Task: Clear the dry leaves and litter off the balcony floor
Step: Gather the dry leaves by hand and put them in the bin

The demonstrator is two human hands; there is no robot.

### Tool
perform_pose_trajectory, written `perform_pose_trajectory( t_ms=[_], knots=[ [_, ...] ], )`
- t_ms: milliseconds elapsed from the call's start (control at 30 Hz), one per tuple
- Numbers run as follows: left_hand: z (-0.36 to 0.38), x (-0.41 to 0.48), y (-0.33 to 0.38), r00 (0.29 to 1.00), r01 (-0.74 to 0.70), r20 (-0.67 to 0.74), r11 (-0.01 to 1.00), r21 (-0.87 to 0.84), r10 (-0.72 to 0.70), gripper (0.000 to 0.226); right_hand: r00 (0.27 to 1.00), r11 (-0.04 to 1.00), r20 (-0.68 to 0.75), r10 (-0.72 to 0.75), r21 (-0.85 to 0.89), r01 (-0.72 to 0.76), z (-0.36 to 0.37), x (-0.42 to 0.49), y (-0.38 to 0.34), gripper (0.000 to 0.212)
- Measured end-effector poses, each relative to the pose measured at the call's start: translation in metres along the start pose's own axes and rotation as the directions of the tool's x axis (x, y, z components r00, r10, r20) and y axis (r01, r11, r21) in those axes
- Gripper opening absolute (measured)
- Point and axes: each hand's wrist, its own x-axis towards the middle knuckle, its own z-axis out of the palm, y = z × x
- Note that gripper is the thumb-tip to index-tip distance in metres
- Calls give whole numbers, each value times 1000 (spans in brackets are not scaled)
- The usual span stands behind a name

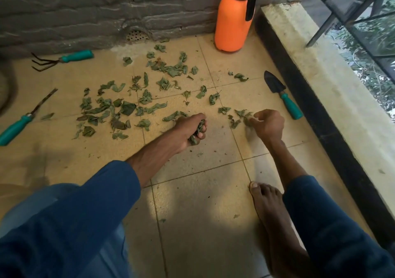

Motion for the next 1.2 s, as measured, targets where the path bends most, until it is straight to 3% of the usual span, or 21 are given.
perform_pose_trajectory(
  t_ms=[100,267,367,467,600,700,900,1033,1200],
  knots=[
    [0,0,-2,1000,-17,16,1000,8,17,25,999,997,24,45,-62,-43,11,14,4,35],
    [-2,0,-2,1000,-16,21,1000,22,16,25,999,995,-15,46,-93,-47,25,27,4,25],
    [-4,0,-1,1000,-9,17,999,34,8,25,999,993,20,40,-109,-38,20,28,7,35],
    [-3,-1,-1,1000,-7,20,999,44,6,25,998,979,58,-21,-201,32,16,26,14,44],
    [-2,-3,0,1000,-10,18,999,52,9,24,990,945,71,-121,-296,137,13,20,22,28],
    [-2,-4,0,1000,-10,21,998,57,9,24,993,965,34,-116,-235,121,10,17,22,16],
    [-1,-6,0,1000,-9,21,998,65,7,24,998,997,34,57,42,-59,1,25,24,10],
    [-3,-6,0,1000,-9,15,998,66,8,23,997,998,74,-7,66,2,0,36,14,14],
    [-6,-5,-1,1000,-11,16,998,58,11,25,993,992,-2,-122,-31,122,9,51,-14,17]
  ],
)
